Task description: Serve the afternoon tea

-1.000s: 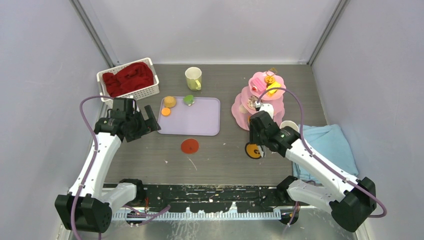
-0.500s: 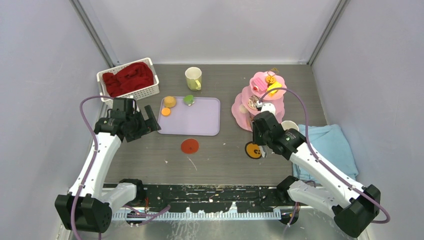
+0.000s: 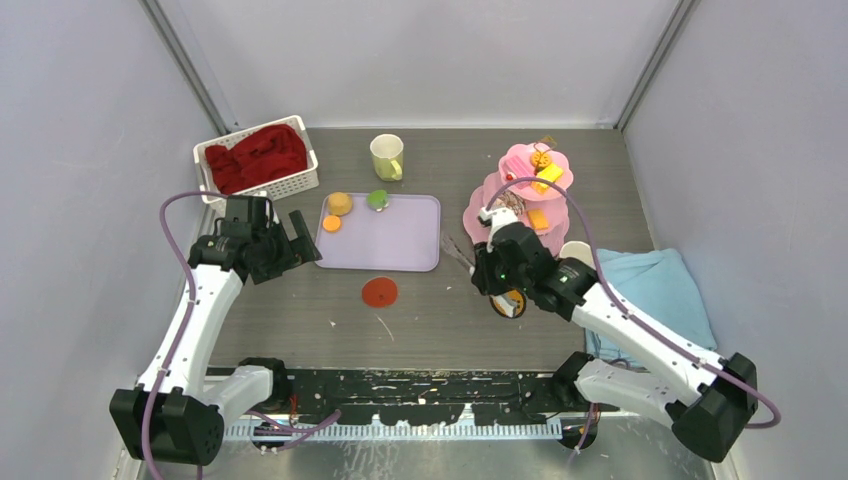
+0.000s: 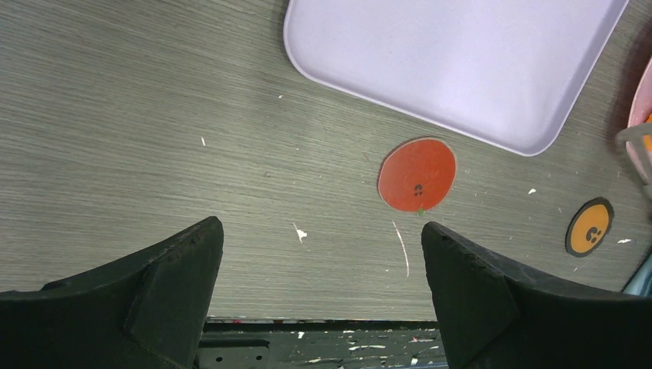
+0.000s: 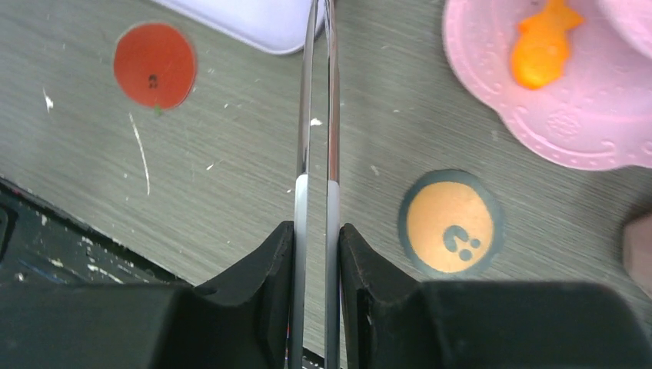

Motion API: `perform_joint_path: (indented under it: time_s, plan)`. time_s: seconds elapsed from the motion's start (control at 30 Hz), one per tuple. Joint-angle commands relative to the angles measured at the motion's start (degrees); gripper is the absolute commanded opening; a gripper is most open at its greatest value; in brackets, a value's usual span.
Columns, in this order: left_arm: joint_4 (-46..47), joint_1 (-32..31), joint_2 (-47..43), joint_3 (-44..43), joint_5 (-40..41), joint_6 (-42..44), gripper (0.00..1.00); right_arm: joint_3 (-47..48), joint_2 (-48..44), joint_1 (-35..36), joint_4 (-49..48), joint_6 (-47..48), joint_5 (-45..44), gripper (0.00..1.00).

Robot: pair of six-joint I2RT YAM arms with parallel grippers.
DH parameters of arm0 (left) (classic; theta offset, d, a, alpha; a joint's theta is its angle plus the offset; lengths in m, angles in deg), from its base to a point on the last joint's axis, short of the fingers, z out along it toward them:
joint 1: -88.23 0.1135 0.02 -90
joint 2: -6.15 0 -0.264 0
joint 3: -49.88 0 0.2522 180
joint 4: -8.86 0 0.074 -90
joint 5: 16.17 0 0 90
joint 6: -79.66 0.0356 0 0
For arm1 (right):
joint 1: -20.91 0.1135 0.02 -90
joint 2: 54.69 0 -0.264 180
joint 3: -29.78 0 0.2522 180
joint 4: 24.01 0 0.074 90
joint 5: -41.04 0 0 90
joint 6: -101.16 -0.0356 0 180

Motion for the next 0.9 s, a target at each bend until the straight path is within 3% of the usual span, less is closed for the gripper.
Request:
perform_joint_path:
  time_s: [0.0,0.43,0.87]
  plan:
    - [1.43,0.38,0.09,-0.86,-0.1,0.01,1.0,3.7,3.26,6.14,-6.32,1.91,-1.49,0.3]
    - [1.34,0.38,-0.07,-0.33,0.93,0.63,1.0,16.88,24.03,17.45,-12.67,4.44,-7.39,0.38]
    - [1.43,0.92,0.9,-0.42,1.96,-0.6,1.0,28.06,38.54,18.77,-17.34,6.31,-11.05,0.47]
